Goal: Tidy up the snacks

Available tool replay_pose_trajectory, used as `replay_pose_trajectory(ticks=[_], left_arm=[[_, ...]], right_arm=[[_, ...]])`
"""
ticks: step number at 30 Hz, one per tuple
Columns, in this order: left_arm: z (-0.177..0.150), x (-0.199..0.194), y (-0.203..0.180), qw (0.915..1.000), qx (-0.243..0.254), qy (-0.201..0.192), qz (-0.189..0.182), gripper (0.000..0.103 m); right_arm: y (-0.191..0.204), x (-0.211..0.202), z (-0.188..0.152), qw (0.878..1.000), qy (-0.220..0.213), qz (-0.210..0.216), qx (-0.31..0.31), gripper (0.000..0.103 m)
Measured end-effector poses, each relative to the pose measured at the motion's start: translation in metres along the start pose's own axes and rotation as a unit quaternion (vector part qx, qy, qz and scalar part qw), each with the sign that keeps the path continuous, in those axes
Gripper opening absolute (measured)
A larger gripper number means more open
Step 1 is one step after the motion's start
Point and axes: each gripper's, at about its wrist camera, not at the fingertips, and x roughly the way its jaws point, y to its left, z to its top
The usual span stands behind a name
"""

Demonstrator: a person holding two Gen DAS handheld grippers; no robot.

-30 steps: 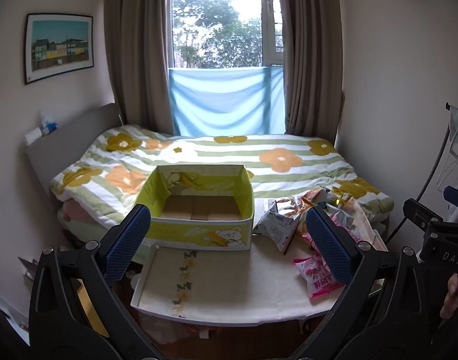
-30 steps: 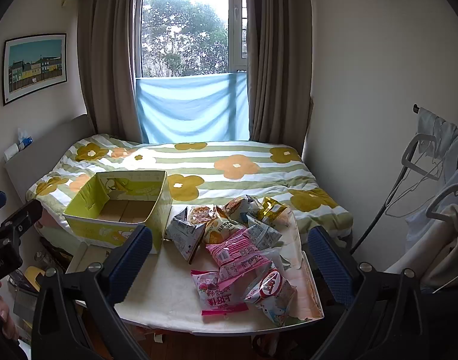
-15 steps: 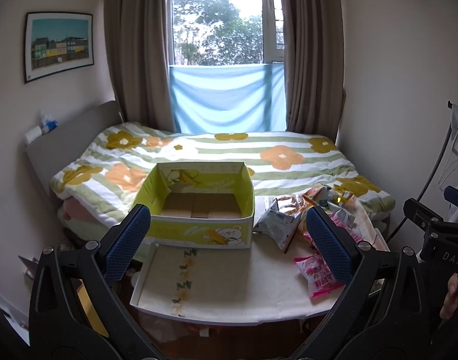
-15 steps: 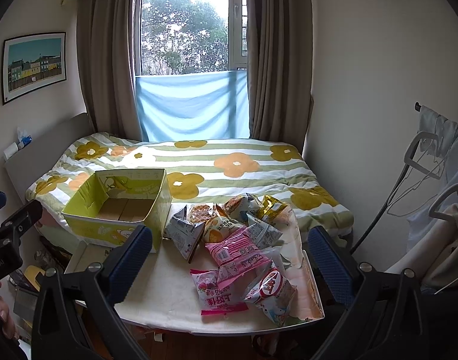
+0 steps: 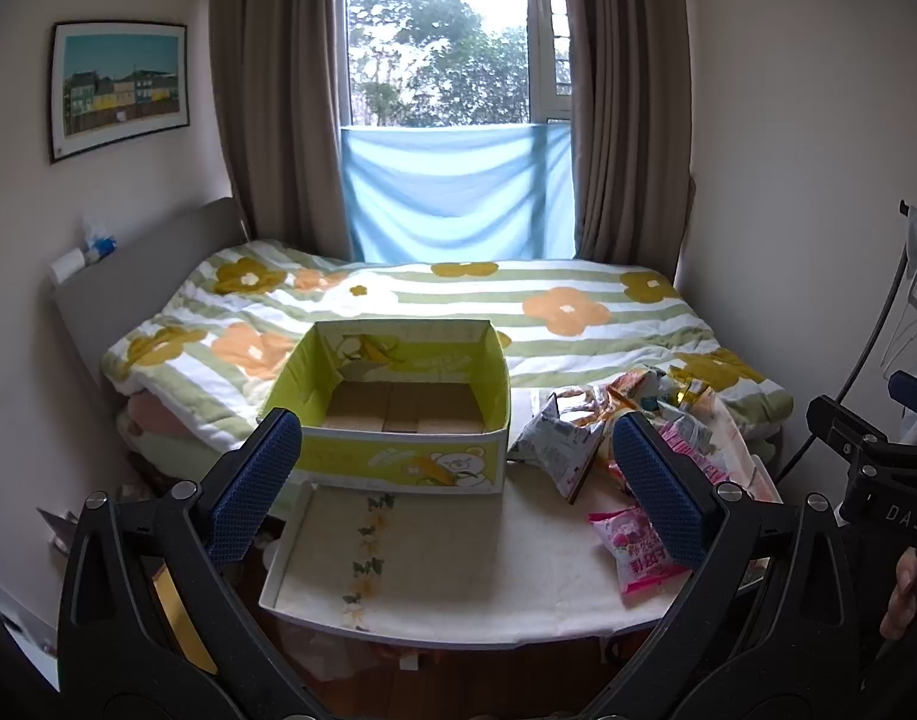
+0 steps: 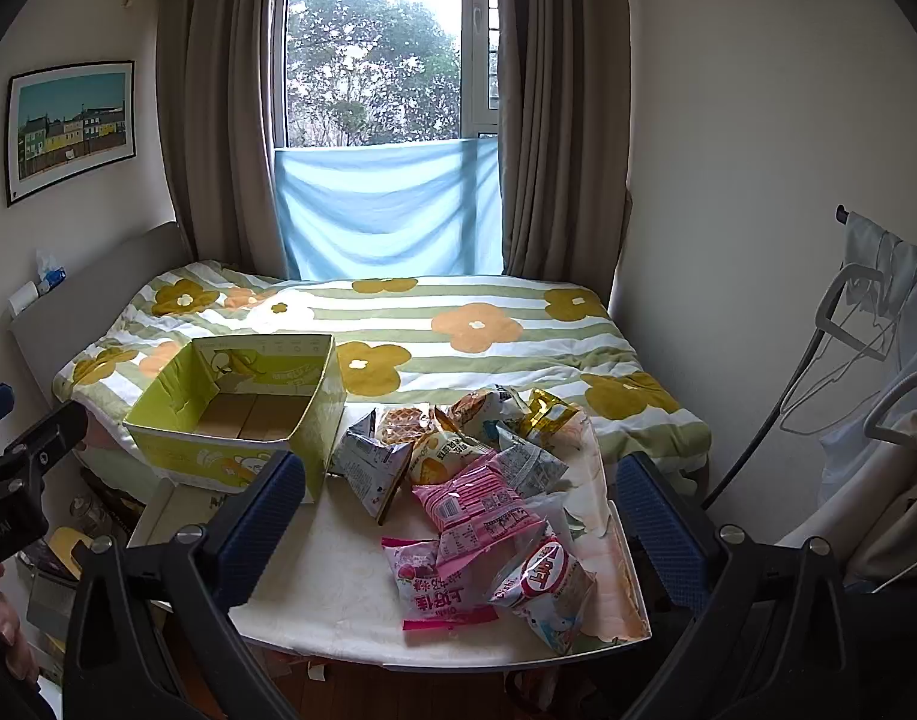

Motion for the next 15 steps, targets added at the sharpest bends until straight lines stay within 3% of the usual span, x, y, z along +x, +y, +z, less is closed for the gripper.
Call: replay_pose_trajectory(ticks=[15], left_arm=[[-0.0012, 0.0027, -0.0024, 1.0000, -0.002, 0.005, -0.001, 0.103]], right_arm=[[0.0010, 0.0009, -0.0005, 1.000, 0.001, 0.000, 0.001, 0.103]])
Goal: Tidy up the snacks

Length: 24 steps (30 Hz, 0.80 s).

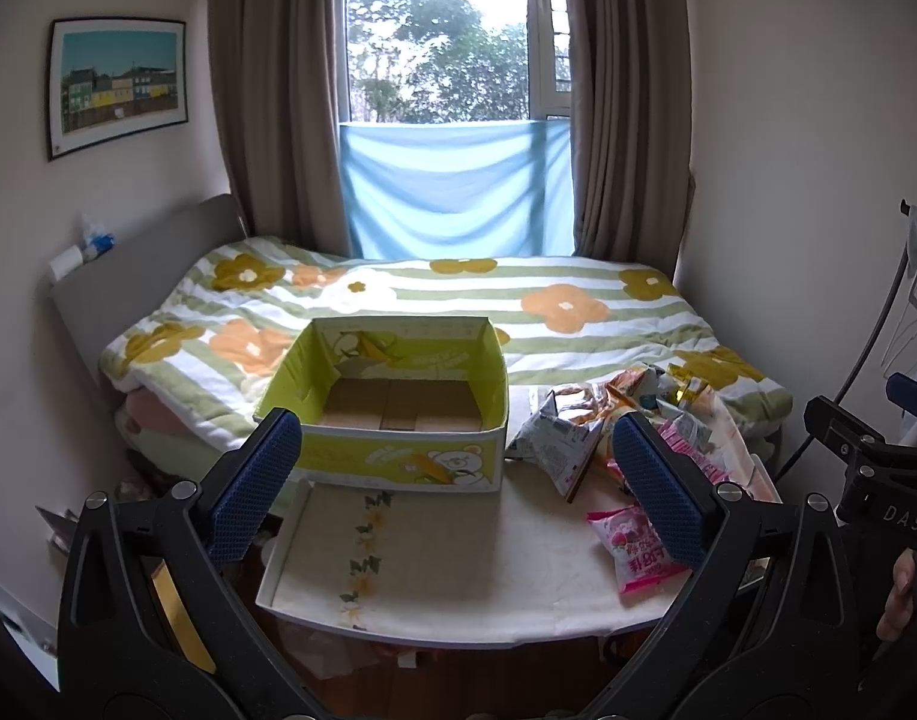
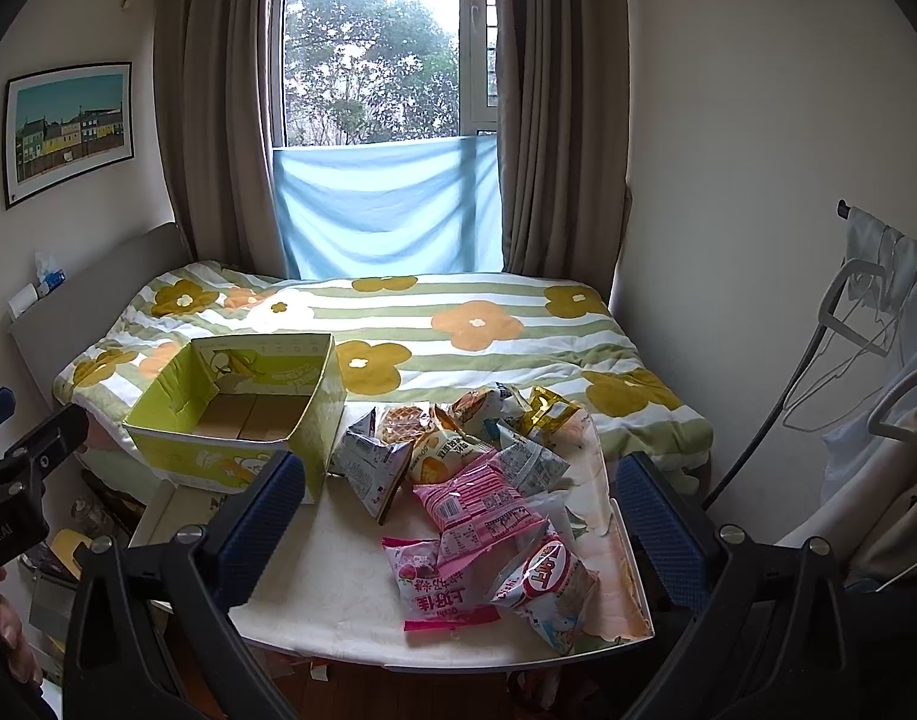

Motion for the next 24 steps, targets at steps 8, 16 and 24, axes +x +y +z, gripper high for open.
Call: replay_pose_trajectory(ticks=[8, 16, 24], left_arm=[[0.000, 0.004, -0.001, 1.0000, -0.001, 0.006, 0.000, 0.103], [0.003, 0.010, -0.001, 0.9999, 0.002, 0.012, -0.005, 0.103], [0.007, 0.016, 0.002, 0.9998, 0.004, 0.018, -0.012, 0.103]], right_arm=[[-0.001, 0.000, 0.001, 1.000, 0.001, 0.001, 0.000, 0.103], [0.001, 0.004, -0.002, 1.000, 0.003, -0.001, 0.001, 0.103], [0.002, 0.007, -0.002, 1.000, 0.008, -0.004, 0.003, 0.103]])
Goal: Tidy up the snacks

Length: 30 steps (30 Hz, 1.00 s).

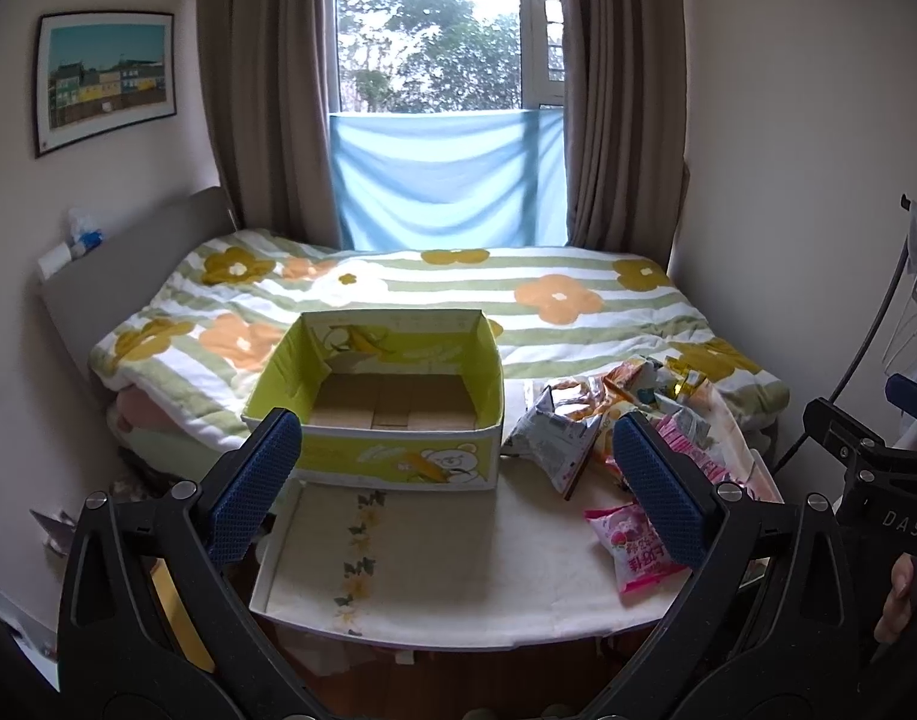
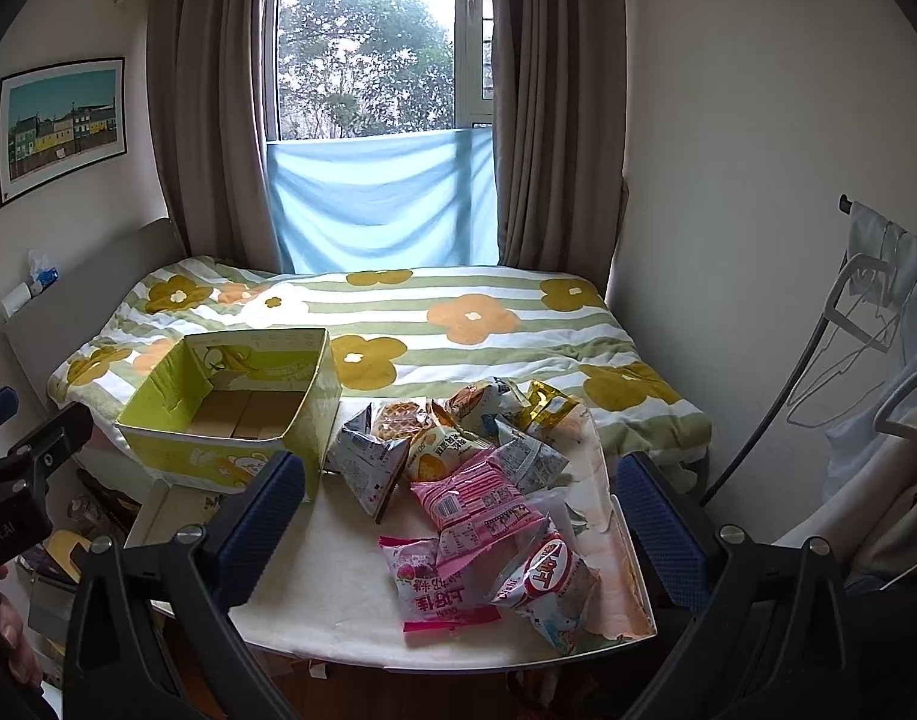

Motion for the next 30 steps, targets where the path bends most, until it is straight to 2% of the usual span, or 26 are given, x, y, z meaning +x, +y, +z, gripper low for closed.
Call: replay_pose_trajectory(ticks=[4, 9, 16, 22, 30], left_arm=[[0.003, 0.009, 0.002, 0.9999, 0.000, 0.010, -0.011, 0.103], [0.006, 0.032, 0.005, 0.9987, -0.005, 0.037, -0.033, 0.103], [-0.009, 0.081, 0.004, 0.9920, -0.014, 0.097, -0.080, 0.103], [-0.030, 0.123, -0.020, 0.9830, -0.015, 0.147, -0.110, 0.103], [-0.071, 0.175, -0.079, 0.9697, -0.010, 0.218, -0.110, 0.103]], right_arm=[[0.000, 0.003, -0.001, 1.000, 0.000, -0.006, 0.003, 0.103], [-0.003, 0.016, -0.003, 1.000, 0.020, -0.007, 0.012, 0.103], [-0.004, 0.041, -0.015, 0.999, 0.045, -0.019, -0.001, 0.103], [-0.023, 0.069, -0.021, 0.997, 0.076, -0.010, -0.010, 0.103], [-0.066, 0.136, -0.009, 0.991, 0.125, 0.026, -0.031, 0.103]])
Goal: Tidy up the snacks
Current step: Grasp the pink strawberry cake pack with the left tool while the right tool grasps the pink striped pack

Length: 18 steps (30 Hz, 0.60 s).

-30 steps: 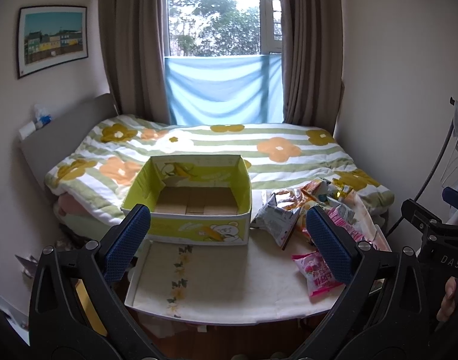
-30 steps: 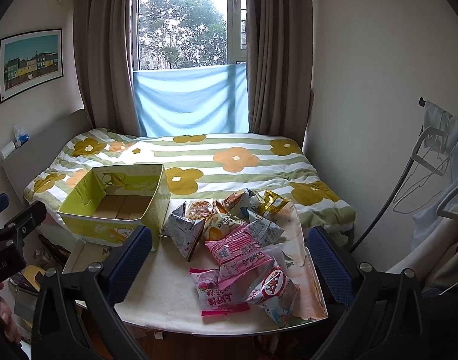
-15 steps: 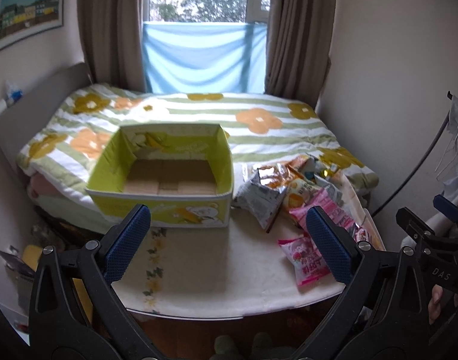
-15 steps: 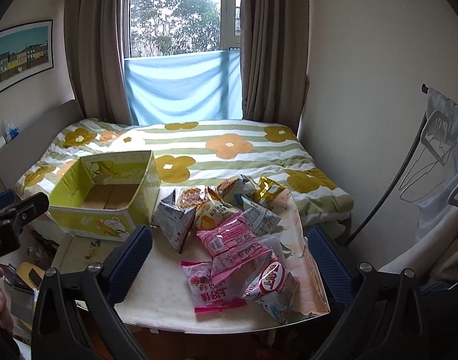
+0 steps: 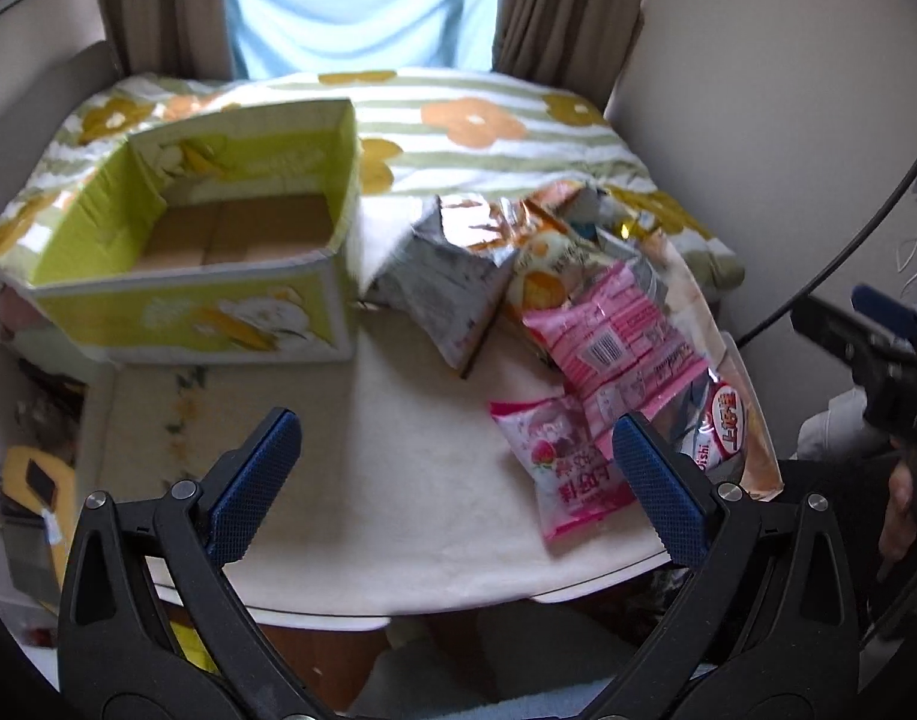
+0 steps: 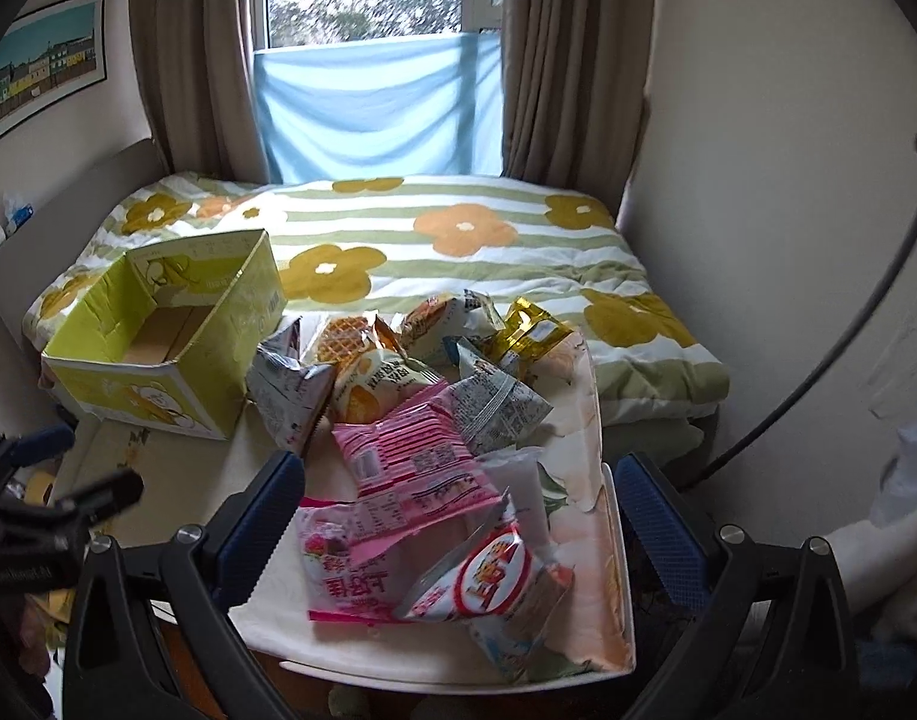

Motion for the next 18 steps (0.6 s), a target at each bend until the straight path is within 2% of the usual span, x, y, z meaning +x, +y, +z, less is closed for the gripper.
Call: replay_pose_trajectory(ticks=[9, 13, 18], left_arm=[[-0.029, 0.079, -0.047, 0.9951, -0.028, 0.094, 0.010, 0.103], [-0.039, 0.099, -0.053, 0.9920, -0.054, 0.112, 0.020, 0.103], [-0.048, 0.121, -0.056, 0.9889, -0.074, 0.125, 0.032, 0.102]], right_arm=[[-0.023, 0.088, 0.018, 0.992, 0.085, 0.091, -0.029, 0.103], [-0.007, 0.121, 0.015, 0.981, 0.134, 0.125, -0.057, 0.103], [0.024, 0.157, 0.003, 0.970, 0.175, 0.132, -0.101, 0.103]])
